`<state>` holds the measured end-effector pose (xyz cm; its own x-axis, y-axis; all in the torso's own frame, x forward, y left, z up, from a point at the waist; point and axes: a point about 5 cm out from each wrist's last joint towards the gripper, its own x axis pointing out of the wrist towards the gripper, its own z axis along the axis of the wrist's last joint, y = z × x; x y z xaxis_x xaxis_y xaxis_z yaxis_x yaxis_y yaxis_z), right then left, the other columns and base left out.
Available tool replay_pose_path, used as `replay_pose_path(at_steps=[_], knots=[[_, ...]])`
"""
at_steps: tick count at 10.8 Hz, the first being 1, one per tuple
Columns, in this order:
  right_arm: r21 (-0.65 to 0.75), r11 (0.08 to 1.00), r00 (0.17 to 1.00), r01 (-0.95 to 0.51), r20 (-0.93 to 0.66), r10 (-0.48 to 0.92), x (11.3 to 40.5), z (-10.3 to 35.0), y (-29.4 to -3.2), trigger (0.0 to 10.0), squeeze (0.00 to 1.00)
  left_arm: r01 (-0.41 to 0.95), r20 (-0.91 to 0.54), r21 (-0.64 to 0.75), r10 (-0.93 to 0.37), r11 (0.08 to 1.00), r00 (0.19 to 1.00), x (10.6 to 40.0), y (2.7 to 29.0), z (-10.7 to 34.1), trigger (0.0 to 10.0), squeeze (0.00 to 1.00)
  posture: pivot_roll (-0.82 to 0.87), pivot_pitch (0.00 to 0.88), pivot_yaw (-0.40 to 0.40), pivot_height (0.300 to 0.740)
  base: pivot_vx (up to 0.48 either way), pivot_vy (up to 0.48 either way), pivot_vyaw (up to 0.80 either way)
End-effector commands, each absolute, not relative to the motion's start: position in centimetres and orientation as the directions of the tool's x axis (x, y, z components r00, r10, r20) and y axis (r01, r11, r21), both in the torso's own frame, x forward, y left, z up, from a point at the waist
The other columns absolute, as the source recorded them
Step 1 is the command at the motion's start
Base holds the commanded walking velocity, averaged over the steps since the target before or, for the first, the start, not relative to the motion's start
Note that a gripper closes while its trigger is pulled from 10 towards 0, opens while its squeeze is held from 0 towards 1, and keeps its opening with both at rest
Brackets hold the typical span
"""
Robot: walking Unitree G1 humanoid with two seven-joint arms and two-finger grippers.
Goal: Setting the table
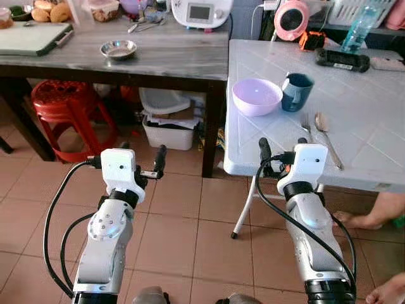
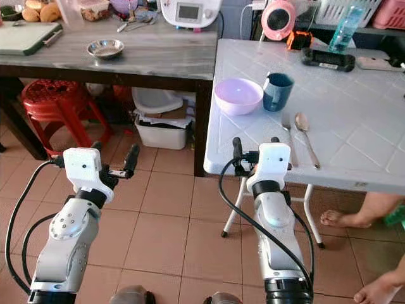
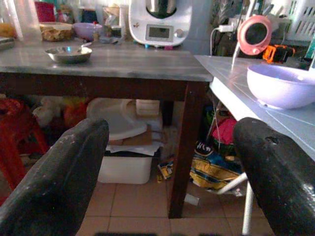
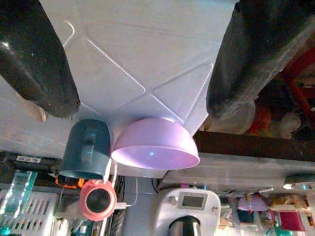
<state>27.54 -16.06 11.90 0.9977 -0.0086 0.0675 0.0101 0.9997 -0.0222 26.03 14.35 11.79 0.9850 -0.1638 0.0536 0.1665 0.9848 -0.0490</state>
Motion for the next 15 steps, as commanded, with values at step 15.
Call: replay_pose_path(at_steps=[15], knots=[[-0.088, 0.996, 0.989, -0.02, 0.142, 0.032, 27.98, 13.4, -15.66, 10.0, 0.0, 0.199, 0.098, -0.043, -0.194, 0.979, 0.976, 25.82, 13.95, 12.34, 10.0, 0.0, 0.03, 0.0, -0.015, 0.74, 0.342, 0.0, 0.0]])
